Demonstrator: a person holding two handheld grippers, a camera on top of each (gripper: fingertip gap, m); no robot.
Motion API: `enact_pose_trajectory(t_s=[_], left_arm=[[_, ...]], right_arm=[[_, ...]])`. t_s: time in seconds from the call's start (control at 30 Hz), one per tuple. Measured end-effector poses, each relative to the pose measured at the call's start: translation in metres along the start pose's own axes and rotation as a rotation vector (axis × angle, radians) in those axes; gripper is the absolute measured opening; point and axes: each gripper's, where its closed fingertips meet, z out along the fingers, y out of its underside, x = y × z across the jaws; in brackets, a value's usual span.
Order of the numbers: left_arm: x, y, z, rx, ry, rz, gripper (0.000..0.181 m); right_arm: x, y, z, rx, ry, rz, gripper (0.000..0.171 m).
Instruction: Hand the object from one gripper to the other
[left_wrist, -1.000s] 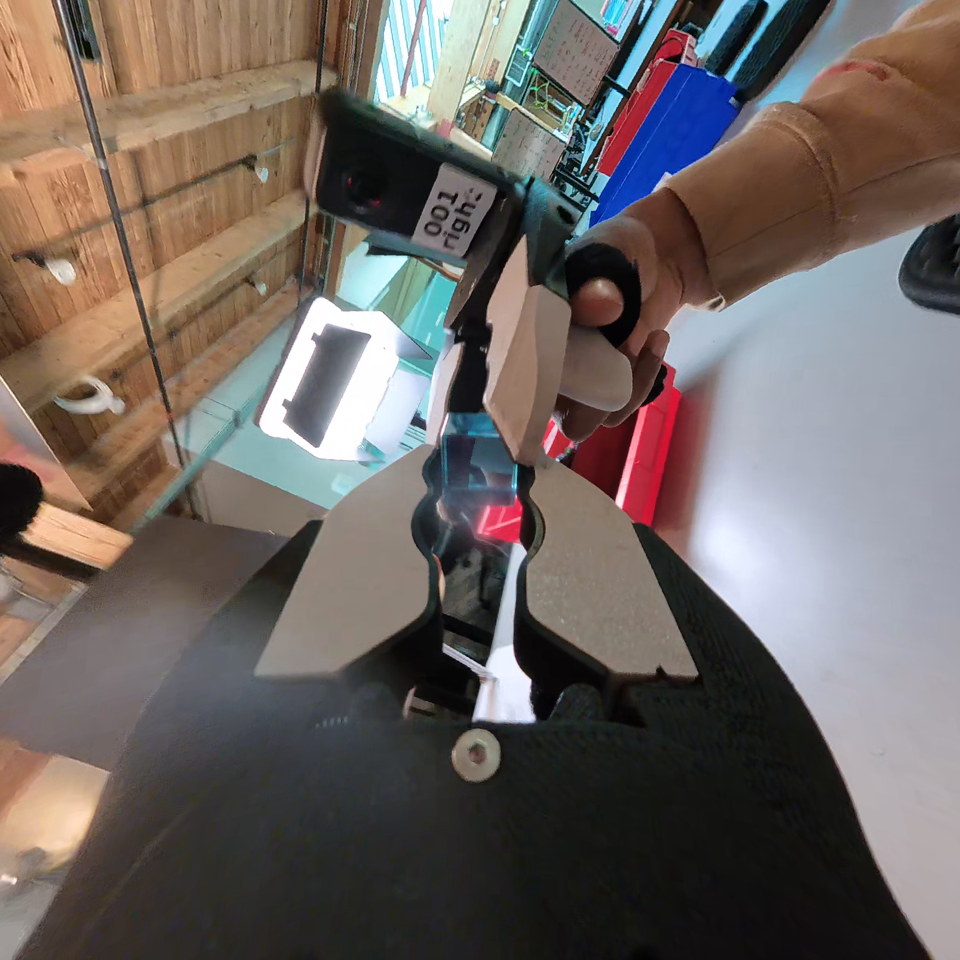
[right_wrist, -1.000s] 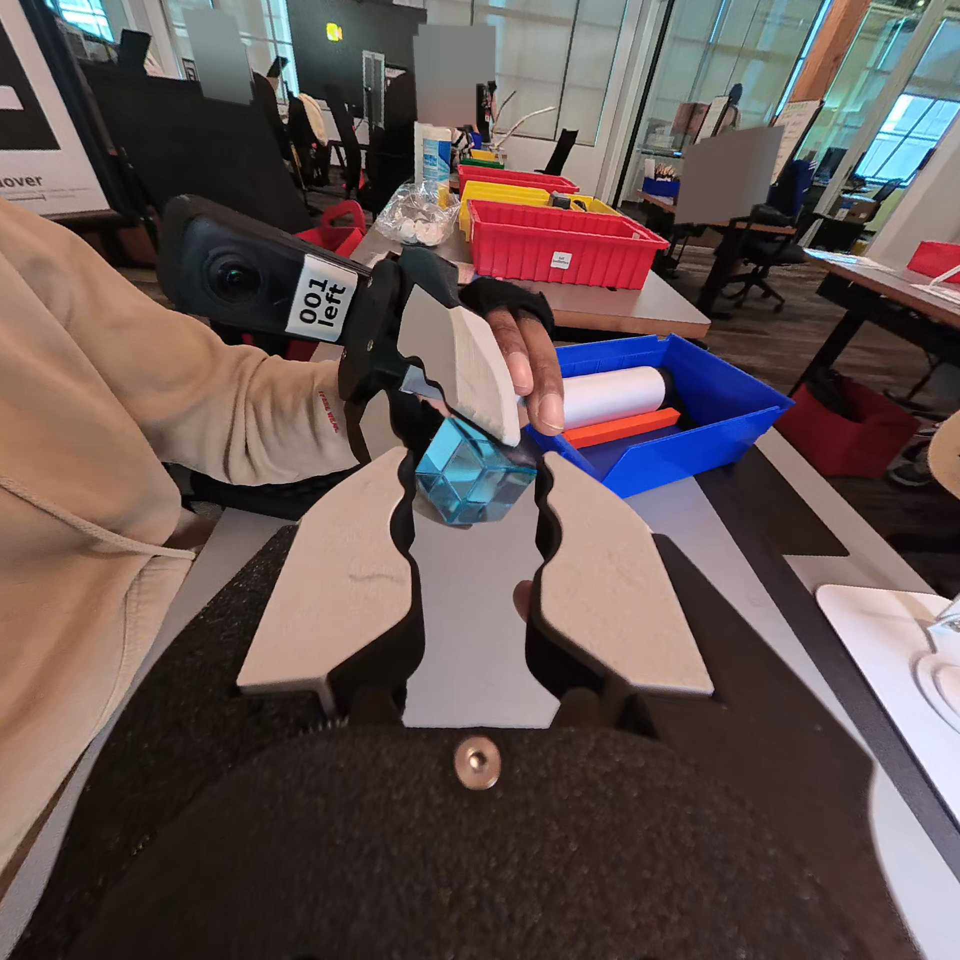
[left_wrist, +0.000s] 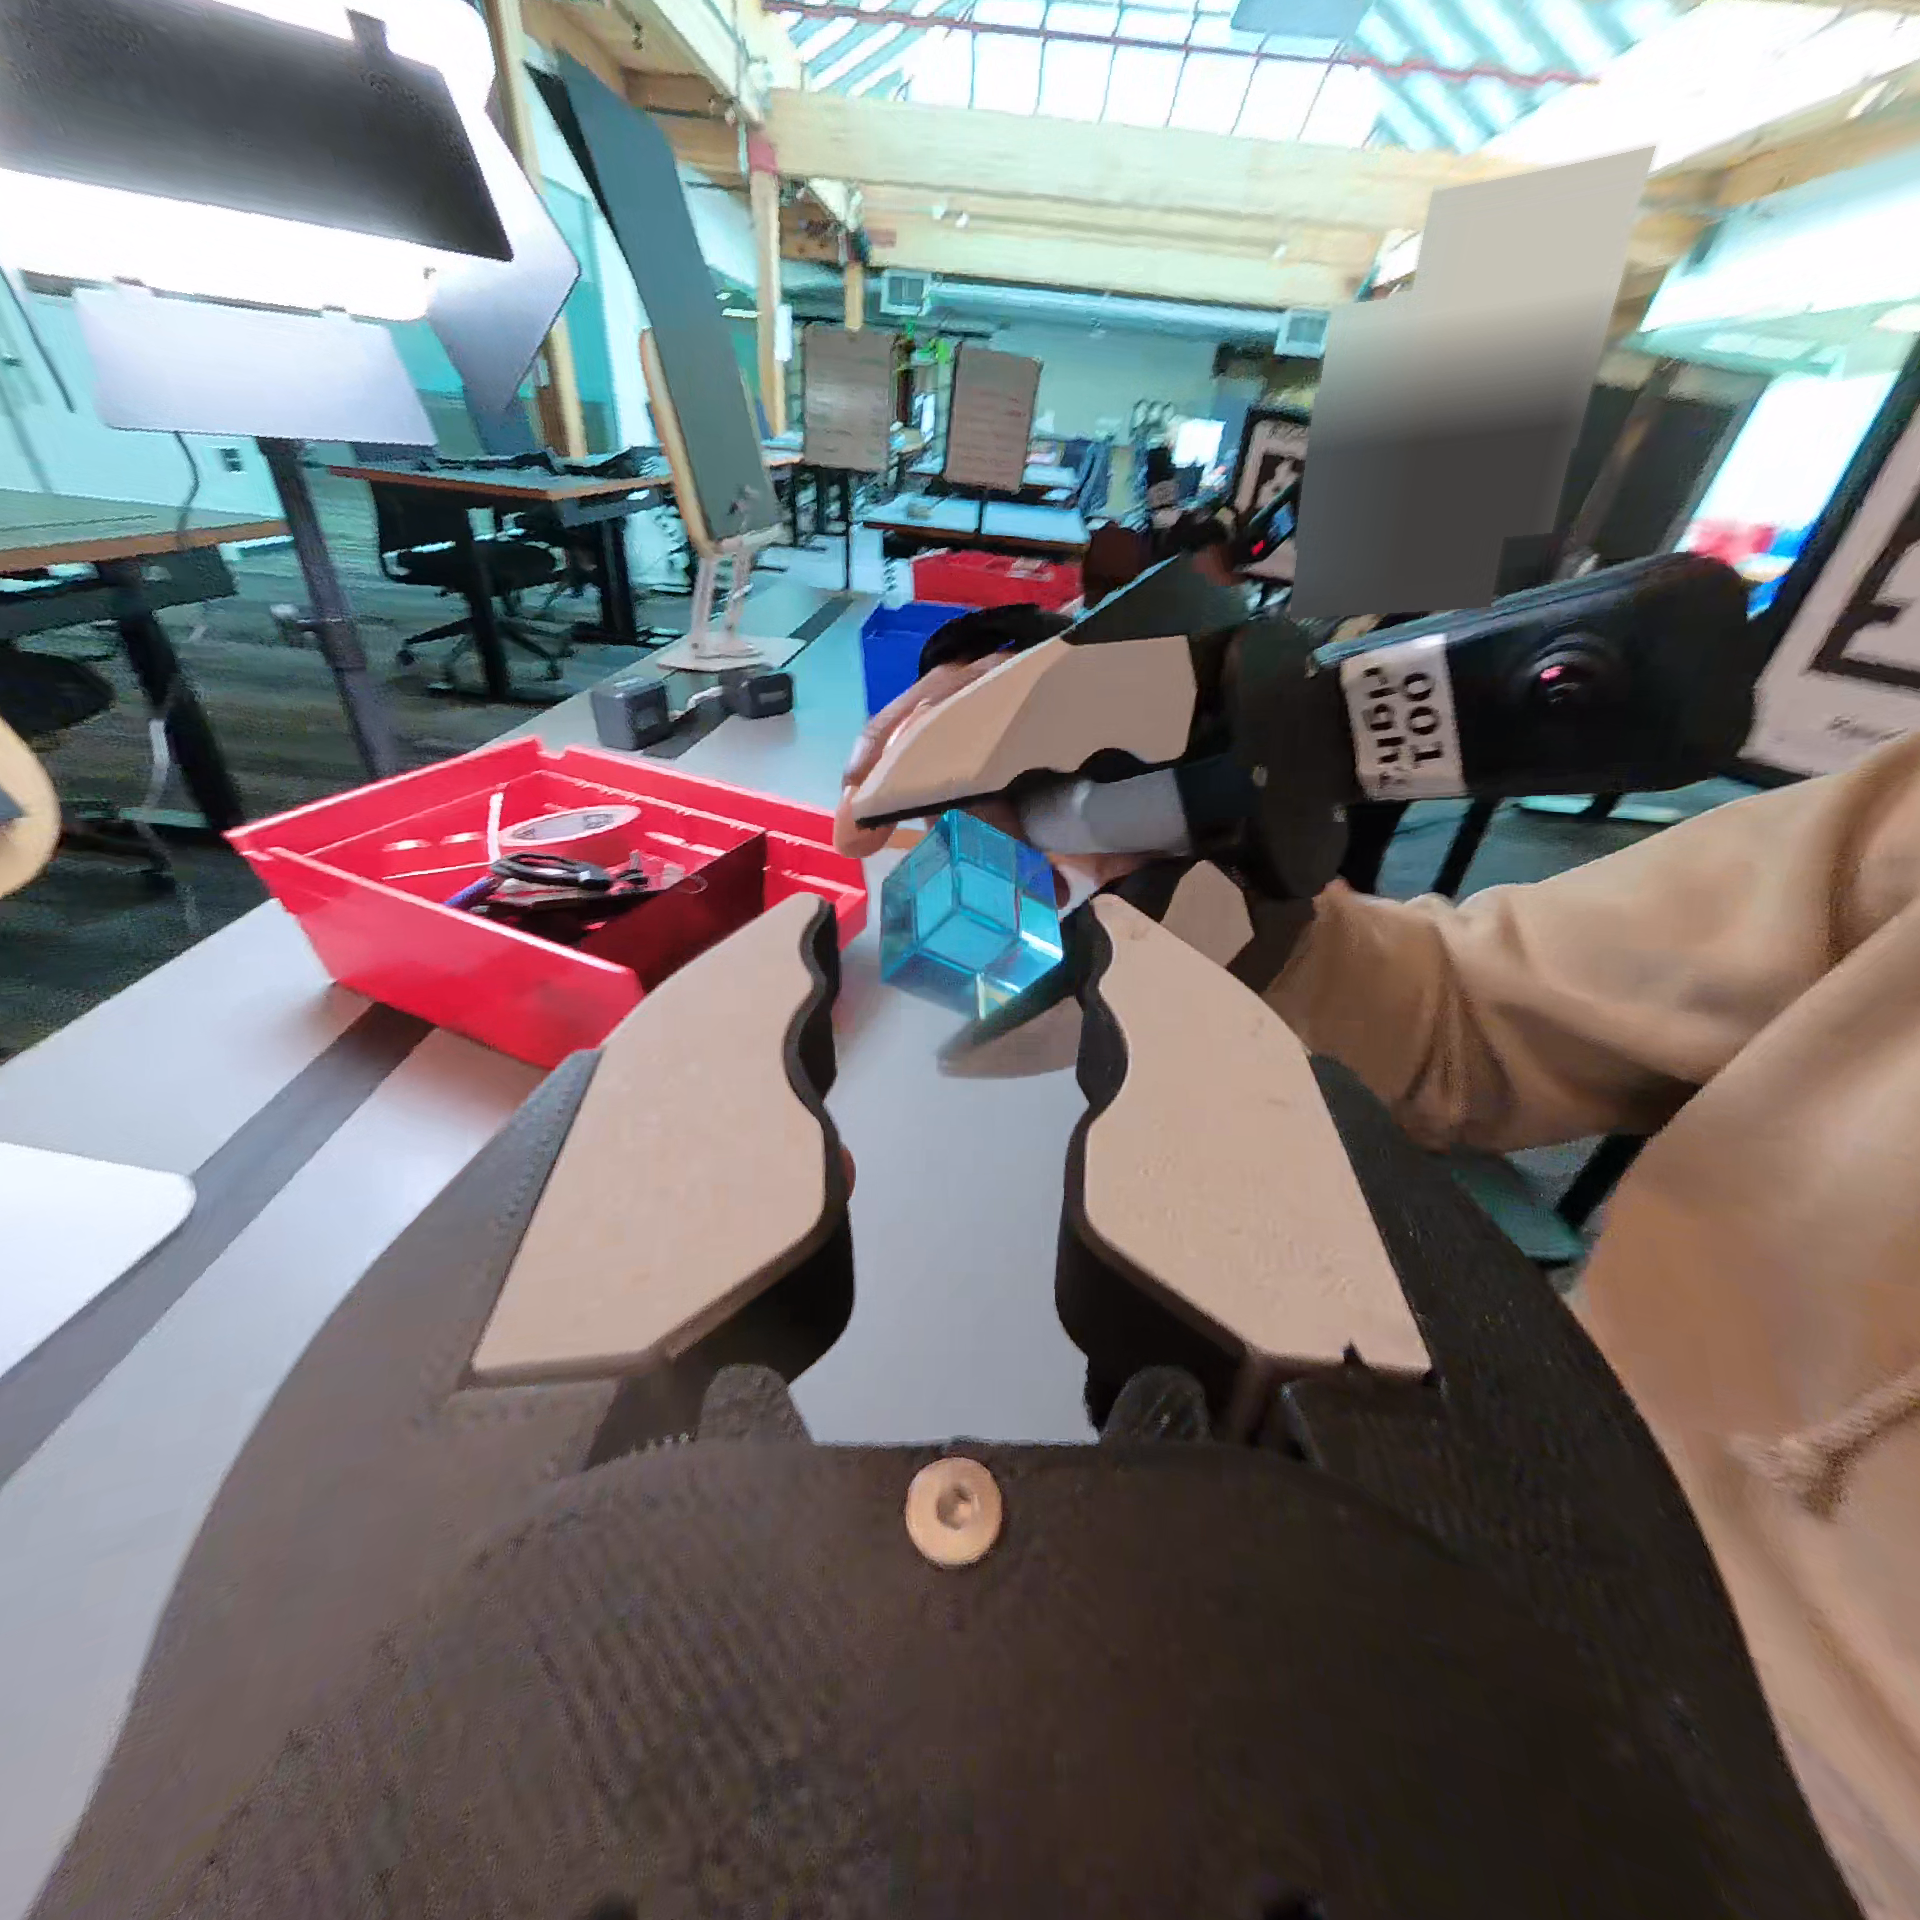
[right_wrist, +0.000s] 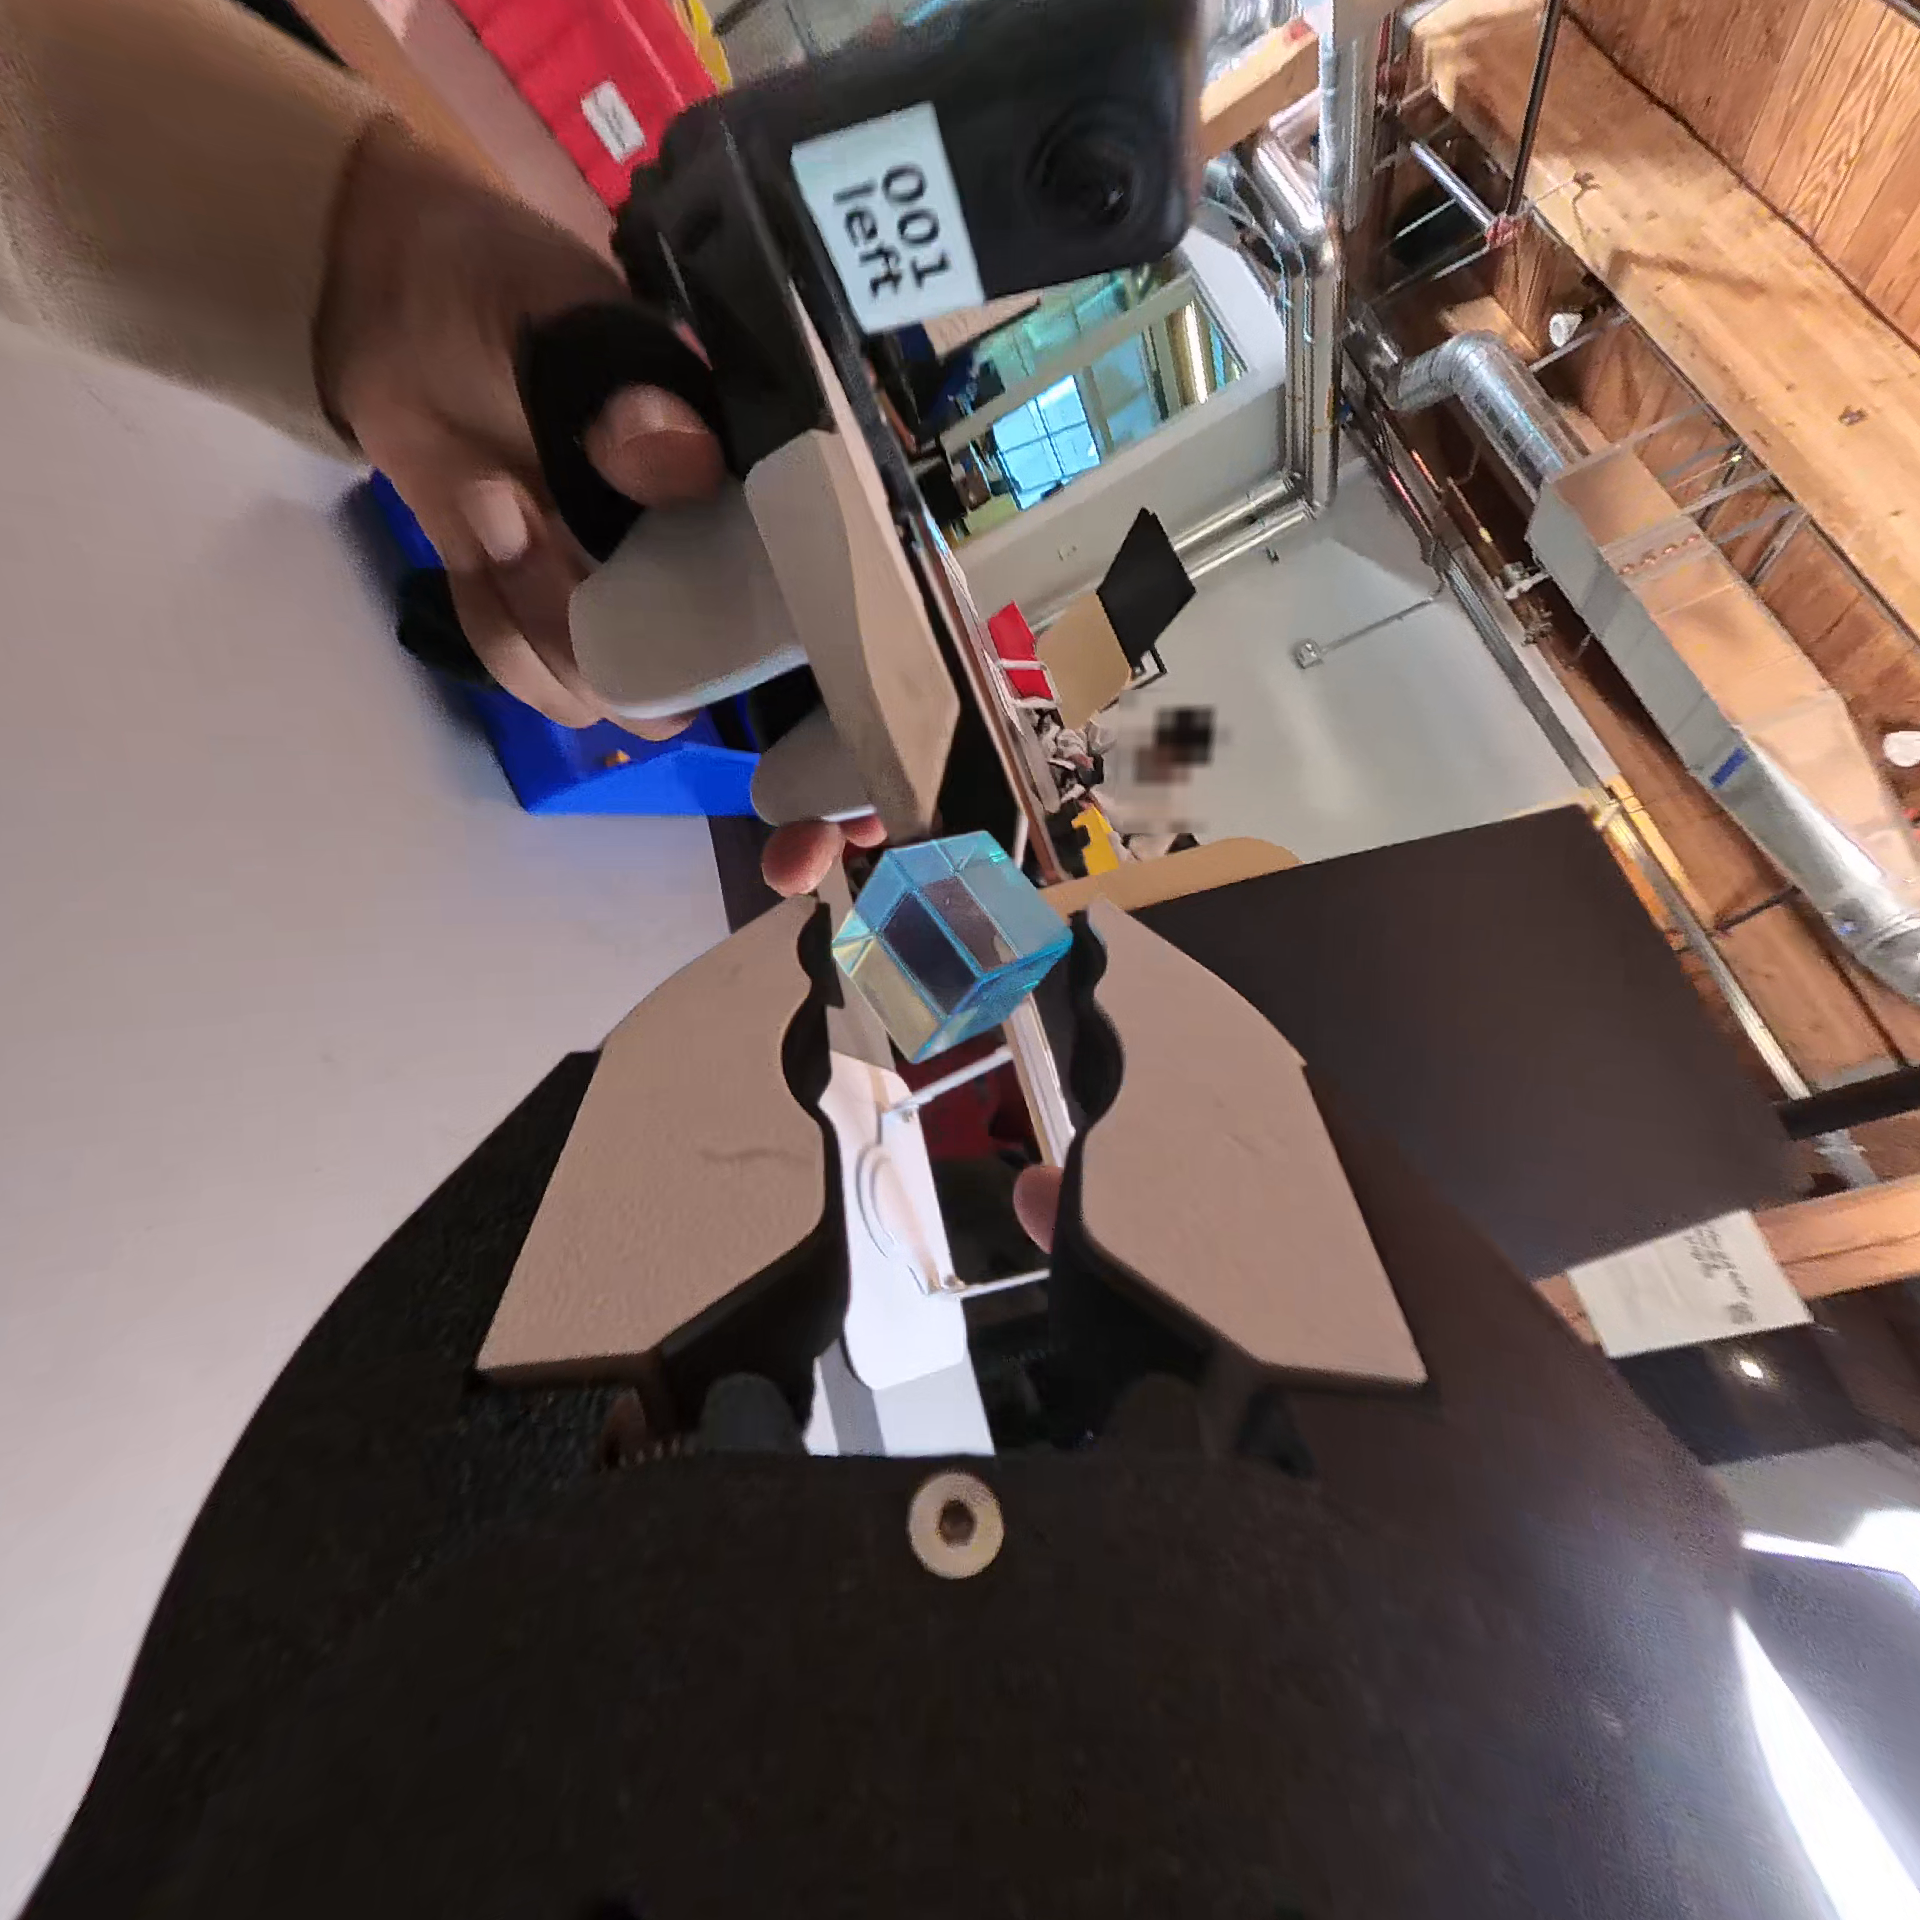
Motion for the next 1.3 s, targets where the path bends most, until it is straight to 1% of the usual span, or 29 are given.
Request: enact_pose_trajectory(t_s=[0.13, 0.2, 0.23, 0.33, 0.5, 0.6, 0.67, 0.77, 0.83, 0.9, 0.97, 1.07, 1.13, 1.23, 1.3], left_arm=[[-0.002, 0.013, 0.009, -0.087, -0.089, 0.161, 0.036], [0.002, 0.011, 0.008, -0.086, -0.071, 0.185, 0.034], [0.006, 0.007, 0.006, -0.066, -0.036, 0.160, 0.030], [0.017, -0.002, 0.002, 0.005, 0.093, 0.048, 0.029], [0.031, -0.013, 0.000, 0.123, 0.313, -0.188, 0.029], [0.038, -0.017, -0.001, 0.169, 0.411, -0.269, 0.028], [0.041, -0.018, -0.001, 0.171, 0.435, -0.284, 0.028], [0.039, -0.018, -0.002, 0.166, 0.399, -0.243, 0.027], [0.032, -0.018, -0.008, 0.151, 0.355, -0.198, 0.027], [0.028, -0.012, -0.013, 0.103, 0.303, -0.120, 0.028], [0.029, -0.008, -0.015, 0.073, 0.286, -0.047, 0.027], [0.030, 0.002, -0.012, 0.030, 0.240, 0.082, 0.027], [0.031, 0.006, -0.010, 0.019, 0.229, 0.130, 0.027], [0.023, 0.002, -0.011, 0.022, 0.160, 0.132, 0.029], [0.016, -0.003, -0.013, 0.034, 0.132, 0.064, 0.039]], right_arm=[[-0.006, 0.002, 0.005, -0.029, 0.001, -0.045, 0.043], [-0.006, 0.000, 0.004, -0.011, -0.005, -0.033, 0.043], [-0.006, -0.004, 0.002, 0.019, -0.018, 0.001, 0.043], [-0.004, -0.017, -0.004, 0.116, -0.058, 0.120, 0.043], [0.001, -0.032, -0.011, 0.212, -0.073, 0.203, 0.043], [0.002, -0.039, -0.015, 0.261, -0.091, 0.238, 0.043], [0.002, -0.043, -0.017, 0.291, -0.108, 0.269, 0.043], [0.003, -0.042, -0.021, 0.334, -0.183, 0.392, 0.042], [0.009, -0.041, -0.028, 0.388, -0.249, 0.541, 0.033], [0.012, -0.037, -0.032, 0.405, -0.321, 0.649, 0.036], [0.002, -0.032, -0.031, 0.364, -0.414, 0.690, 0.040], [-0.013, -0.031, -0.024, 0.320, -0.461, 0.683, 0.040], [-0.014, -0.033, -0.021, 0.324, -0.446, 0.668, 0.028], [-0.010, -0.029, -0.019, 0.276, -0.385, 0.606, 0.026], [-0.001, -0.023, -0.018, 0.226, -0.277, 0.487, 0.026]])
